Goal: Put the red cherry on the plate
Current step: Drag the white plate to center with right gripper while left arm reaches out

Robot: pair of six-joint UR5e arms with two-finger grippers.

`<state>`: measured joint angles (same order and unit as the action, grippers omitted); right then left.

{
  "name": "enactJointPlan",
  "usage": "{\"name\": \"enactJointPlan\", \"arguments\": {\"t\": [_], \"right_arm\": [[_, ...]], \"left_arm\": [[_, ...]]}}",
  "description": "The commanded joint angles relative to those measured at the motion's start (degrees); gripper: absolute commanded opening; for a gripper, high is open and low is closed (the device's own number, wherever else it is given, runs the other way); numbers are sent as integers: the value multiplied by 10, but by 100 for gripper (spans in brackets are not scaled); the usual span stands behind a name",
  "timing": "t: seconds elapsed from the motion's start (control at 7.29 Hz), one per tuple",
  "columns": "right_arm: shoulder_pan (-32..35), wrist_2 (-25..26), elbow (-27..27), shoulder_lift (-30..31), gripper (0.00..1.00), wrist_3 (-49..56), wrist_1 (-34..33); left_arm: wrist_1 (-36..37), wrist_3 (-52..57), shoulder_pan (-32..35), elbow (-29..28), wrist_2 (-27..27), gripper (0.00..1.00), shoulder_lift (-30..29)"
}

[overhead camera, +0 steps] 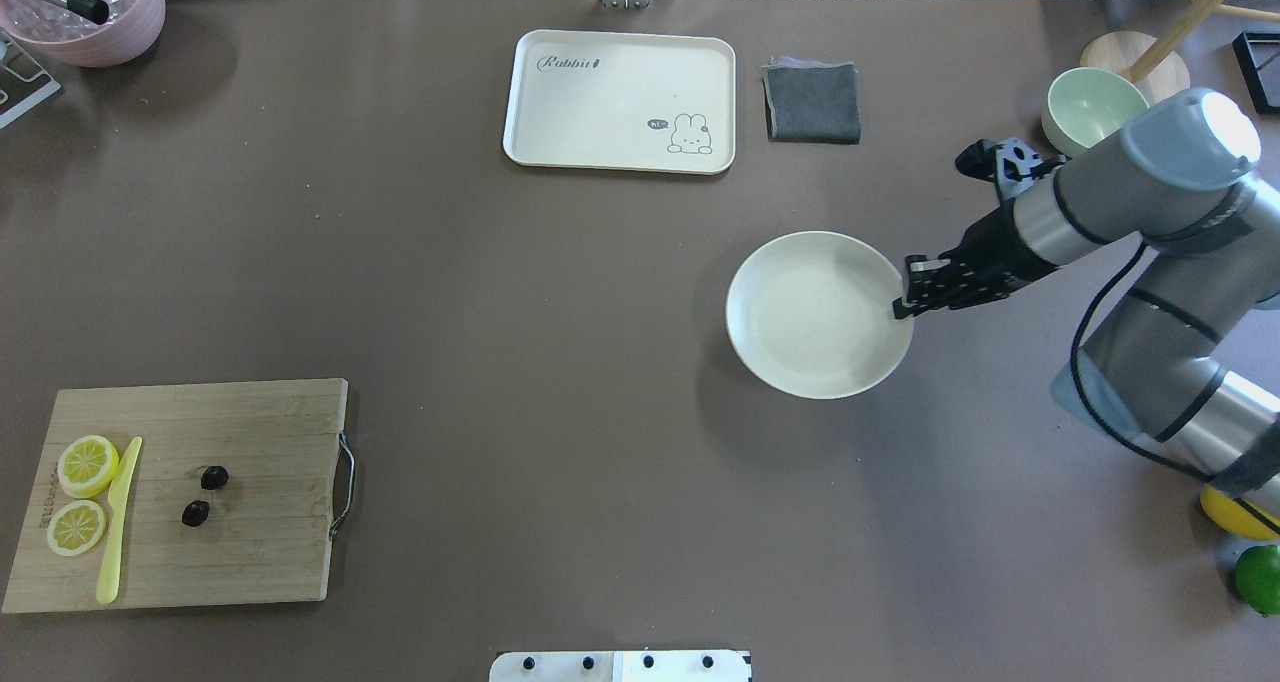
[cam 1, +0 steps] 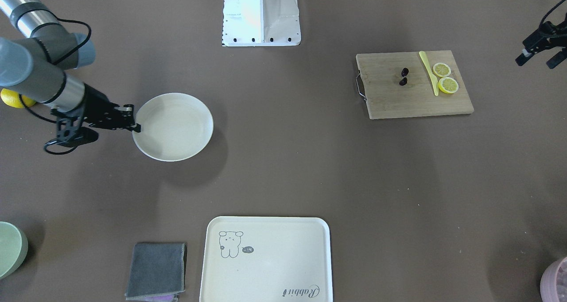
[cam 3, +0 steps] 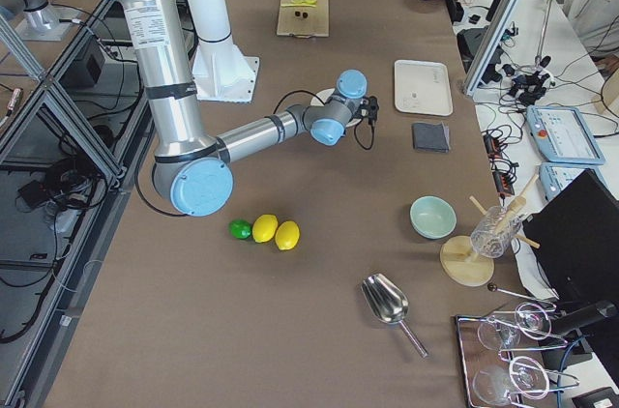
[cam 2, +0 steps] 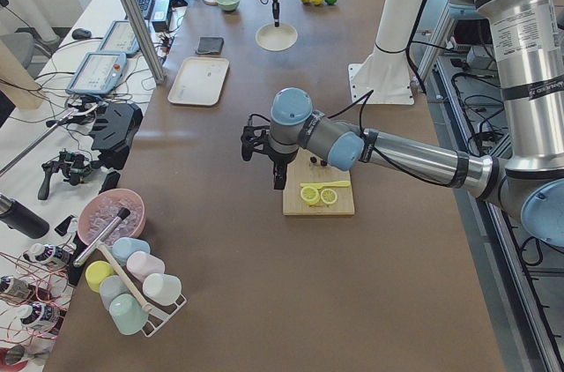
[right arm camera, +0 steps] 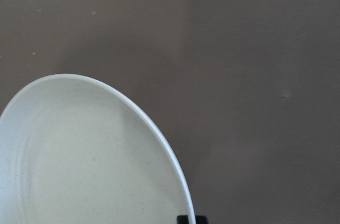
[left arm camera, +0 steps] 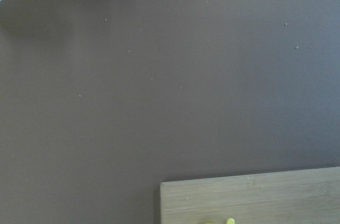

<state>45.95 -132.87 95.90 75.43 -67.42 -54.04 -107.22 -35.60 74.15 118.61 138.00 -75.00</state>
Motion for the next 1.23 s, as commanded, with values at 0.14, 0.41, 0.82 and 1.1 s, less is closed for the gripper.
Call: {"name": "enactJointPlan", "arguments": {"t": [0.14, 0.41, 0.82, 1.1], "right_arm": [[-139, 131, 10, -77, 0, -127, -5], [-174, 164, 12, -85, 0, -145, -18], [-204, 192, 7, -98, 0, -145, -26], [-203, 191, 10, -99, 1, -145, -27]], "left_arm": [[-46, -123, -128, 17, -66, 92, 16], [-46, -181, -228, 36, -138, 90, 12], [-46, -206, -335, 24, -218, 89, -5], [-46, -214, -352, 15, -228, 89, -24]]}}
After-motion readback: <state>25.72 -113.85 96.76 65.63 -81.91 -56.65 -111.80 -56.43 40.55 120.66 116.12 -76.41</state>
